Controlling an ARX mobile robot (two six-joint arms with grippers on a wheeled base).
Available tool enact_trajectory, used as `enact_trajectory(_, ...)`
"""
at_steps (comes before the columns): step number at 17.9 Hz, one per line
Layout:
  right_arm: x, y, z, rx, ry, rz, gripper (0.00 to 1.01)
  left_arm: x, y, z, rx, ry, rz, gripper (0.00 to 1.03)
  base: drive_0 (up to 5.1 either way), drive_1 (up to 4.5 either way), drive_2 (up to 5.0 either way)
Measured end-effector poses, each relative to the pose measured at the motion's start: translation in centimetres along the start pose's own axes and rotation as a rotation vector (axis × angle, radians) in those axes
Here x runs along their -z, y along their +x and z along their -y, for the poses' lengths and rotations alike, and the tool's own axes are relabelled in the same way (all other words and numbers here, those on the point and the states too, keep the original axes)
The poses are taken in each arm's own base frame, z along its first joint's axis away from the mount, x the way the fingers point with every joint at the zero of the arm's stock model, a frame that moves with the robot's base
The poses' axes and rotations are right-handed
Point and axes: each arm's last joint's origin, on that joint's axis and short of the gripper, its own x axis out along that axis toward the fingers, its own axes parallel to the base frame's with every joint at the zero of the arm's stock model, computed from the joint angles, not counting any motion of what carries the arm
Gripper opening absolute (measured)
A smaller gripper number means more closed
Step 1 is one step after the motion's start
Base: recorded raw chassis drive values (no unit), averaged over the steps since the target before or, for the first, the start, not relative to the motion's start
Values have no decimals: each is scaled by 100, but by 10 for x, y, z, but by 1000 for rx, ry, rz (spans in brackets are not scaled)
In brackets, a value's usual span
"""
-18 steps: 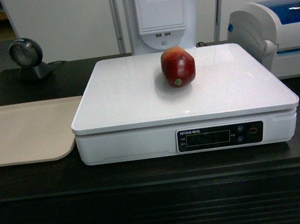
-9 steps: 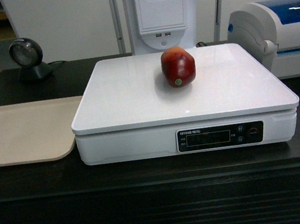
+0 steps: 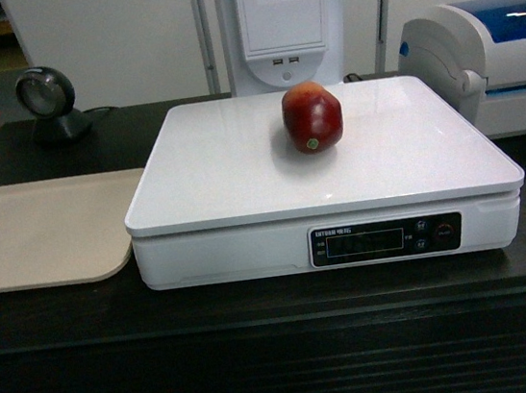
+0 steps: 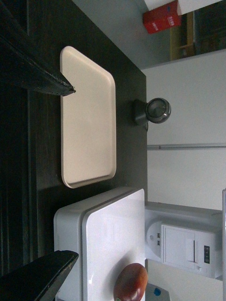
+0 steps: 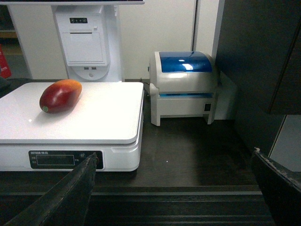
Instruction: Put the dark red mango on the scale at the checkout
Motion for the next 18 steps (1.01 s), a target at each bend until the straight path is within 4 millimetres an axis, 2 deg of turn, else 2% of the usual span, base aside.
enact_trajectory(18, 0, 0, 0, 0, -1, 0, 98, 0, 0, 0, 0, 2, 0, 98, 0, 0, 0)
